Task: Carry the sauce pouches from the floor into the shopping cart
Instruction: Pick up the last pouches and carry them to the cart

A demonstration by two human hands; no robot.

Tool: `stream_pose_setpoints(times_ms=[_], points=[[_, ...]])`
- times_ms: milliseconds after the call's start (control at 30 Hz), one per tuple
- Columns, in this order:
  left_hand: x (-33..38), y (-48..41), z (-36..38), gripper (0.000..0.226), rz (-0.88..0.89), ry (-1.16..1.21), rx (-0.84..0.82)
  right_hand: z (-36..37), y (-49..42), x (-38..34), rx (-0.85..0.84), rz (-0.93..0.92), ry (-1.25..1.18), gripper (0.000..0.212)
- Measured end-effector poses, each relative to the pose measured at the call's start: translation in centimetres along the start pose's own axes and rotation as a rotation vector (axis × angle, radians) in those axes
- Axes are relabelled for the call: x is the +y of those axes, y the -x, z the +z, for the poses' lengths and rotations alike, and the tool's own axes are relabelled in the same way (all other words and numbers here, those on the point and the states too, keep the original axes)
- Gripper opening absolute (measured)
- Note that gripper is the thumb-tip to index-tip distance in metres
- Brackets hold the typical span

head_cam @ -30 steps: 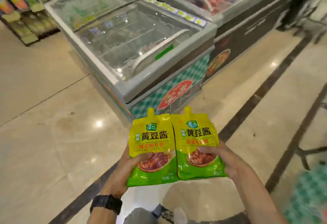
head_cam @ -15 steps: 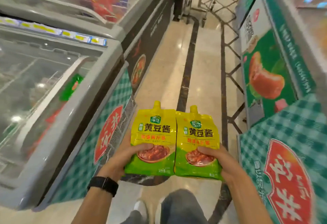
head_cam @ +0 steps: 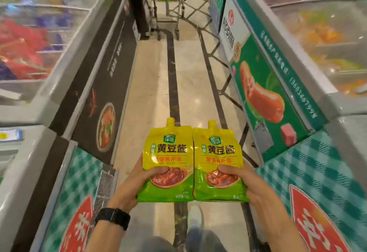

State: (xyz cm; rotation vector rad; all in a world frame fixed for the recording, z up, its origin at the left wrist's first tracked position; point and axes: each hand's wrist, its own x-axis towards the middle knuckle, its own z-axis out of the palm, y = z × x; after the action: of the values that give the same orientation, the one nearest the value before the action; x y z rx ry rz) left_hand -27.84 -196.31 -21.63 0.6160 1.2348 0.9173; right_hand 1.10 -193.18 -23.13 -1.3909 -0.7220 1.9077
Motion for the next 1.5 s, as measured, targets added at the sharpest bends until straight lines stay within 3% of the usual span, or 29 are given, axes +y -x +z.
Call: stream_pose_setpoints(times_ms=[167, 300, 467, 600, 667, 1167, 1267, 1367, 1500], points=[[6.6, -9.6, 0.9, 0.119, 0.034, -0.005, -0.014, -0.5, -8.3, -8.8, -0.027, -0.013, 0.017, 0.116], [11.5, -18.3, 0.8, 0.121, 0.061, 0.006, -0.029, 0.3, -15.7, -15.4, -0.082, -0.053, 0.018, 0.083], [18.7, -29.9, 0.3, 0.12, 0.082, 0.026, -0.062, 1.3, -25.6, -23.7, -0.028, -0.083, 0.03, 0.067], [24.4, -38.0, 0.1, 0.115, 0.078, 0.01, -0.096, 1.8, -32.5, -29.6, -0.019, -0.099, 0.042, 0.101], [27.0, -41.8, 0.2, 0.113, 0.075, 0.0, -0.112, 1.8, -35.8, -32.3, -0.024, -0.113, 0.037, 0.108], [45.8, -75.3, 3.9, 0.114, 0.045, -0.043, -0.037, -1.5, -67.9, -55.1, -0.066, -0.004, -0.047, 0.112], [50.0, -81.1, 4.0, 0.099, 0.053, -0.02, -0.046, -0.8, -73.7, -61.0, -0.113, -0.02, -0.046, 0.103], [54.2, -87.9, 3.3, 0.111, 0.047, 0.001, 0.006, 0.4, -79.8, -67.0, -0.136, -0.017, -0.043, 0.079], [59.3, -97.6, 2.1, 0.114, 0.066, -0.017, 0.027, 1.2, -89.5, -72.8, -0.125, -0.003, -0.012, 0.114]])
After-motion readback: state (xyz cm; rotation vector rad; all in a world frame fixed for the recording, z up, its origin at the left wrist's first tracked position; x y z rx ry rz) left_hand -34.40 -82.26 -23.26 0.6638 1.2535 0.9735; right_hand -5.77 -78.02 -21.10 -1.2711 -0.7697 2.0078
